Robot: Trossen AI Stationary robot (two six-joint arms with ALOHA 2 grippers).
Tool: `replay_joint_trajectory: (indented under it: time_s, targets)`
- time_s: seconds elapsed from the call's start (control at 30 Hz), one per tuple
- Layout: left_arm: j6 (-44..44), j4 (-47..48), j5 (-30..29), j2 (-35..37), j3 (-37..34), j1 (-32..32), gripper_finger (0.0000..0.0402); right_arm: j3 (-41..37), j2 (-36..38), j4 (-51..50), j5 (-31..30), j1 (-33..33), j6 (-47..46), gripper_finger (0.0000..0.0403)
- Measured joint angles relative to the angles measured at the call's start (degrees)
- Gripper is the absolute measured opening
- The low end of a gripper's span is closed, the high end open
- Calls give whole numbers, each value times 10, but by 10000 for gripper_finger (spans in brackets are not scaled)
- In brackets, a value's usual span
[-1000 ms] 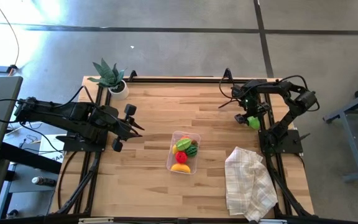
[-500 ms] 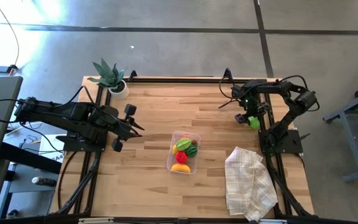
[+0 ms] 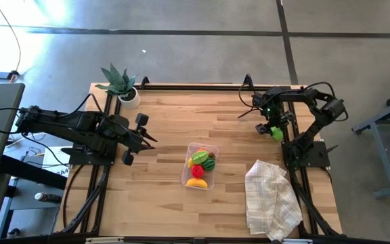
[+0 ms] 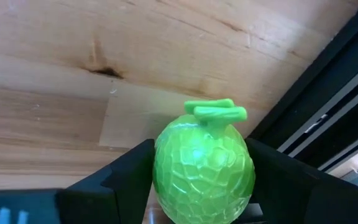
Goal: Pick and placing Produce into tupperware
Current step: Put the melon into the transparent bin
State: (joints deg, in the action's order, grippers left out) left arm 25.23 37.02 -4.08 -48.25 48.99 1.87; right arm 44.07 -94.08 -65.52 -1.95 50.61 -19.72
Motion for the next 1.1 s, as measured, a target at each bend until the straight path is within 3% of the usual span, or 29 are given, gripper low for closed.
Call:
replay_joint_trajectory:
  time_s: [0.87, 1.1]
  targets:
    - [0, 0, 0, 0, 0, 0, 111, 0, 0, -9, 15, 0, -13, 209]
    - [0, 0, 0, 0, 0, 0, 111, 1, 38, -15, 18, 0, -23, 209]
